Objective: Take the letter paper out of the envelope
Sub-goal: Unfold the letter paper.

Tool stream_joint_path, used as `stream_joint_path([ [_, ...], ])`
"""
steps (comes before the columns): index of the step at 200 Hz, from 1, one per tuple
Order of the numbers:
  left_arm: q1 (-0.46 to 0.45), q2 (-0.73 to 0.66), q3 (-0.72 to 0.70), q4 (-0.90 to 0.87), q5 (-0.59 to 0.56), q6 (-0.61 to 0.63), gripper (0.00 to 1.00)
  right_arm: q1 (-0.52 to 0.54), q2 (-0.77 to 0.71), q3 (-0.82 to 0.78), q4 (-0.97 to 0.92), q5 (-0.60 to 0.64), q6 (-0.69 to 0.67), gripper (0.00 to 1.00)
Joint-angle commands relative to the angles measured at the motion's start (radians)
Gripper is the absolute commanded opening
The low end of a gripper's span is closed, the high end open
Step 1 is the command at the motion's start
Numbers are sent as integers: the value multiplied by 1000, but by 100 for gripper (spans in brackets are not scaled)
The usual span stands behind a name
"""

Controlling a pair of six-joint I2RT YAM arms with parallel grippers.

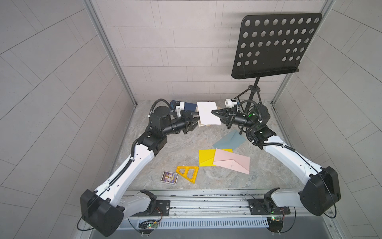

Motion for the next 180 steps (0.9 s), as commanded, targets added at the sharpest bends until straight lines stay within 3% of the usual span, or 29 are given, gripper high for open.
stream_joint_path([
  [1, -11, 1, -17, 77, 2, -29, 43, 15, 11, -3, 86, 17, 57, 0],
  [31, -17, 5, -20, 115, -29, -47, 42, 41, 24, -4, 95, 20, 62, 0],
  [58, -18, 20, -11, 139, -31, -56, 33, 52, 31, -4, 95, 25, 64, 0],
  [74, -20, 24, -8, 143, -32, -57, 22, 54, 33, -4, 95, 25, 64, 0],
  [91, -21, 23, -5, 139, -39, -58, 1, 54, 35, -4, 87, 24, 59, 14],
  [103, -20, 21, 6, 116, -53, -57, 0, 54, 29, 4, 29, 16, 19, 28],
  [115, -18, 11, 31, 60, -93, -36, 0, 48, 11, 21, -110, 7, -86, 39],
  [135, -18, -8, 112, -178, -215, 60, 0, 32, -54, 65, -477, 67, -380, 51],
  [156, -15, 32, 278, -487, -291, 203, 0, 30, -145, 124, -816, 244, -711, 63],
  [180, -15, 76, 382, -662, -360, 278, 0, 73, -266, 105, -921, 478, -943, 73],
])
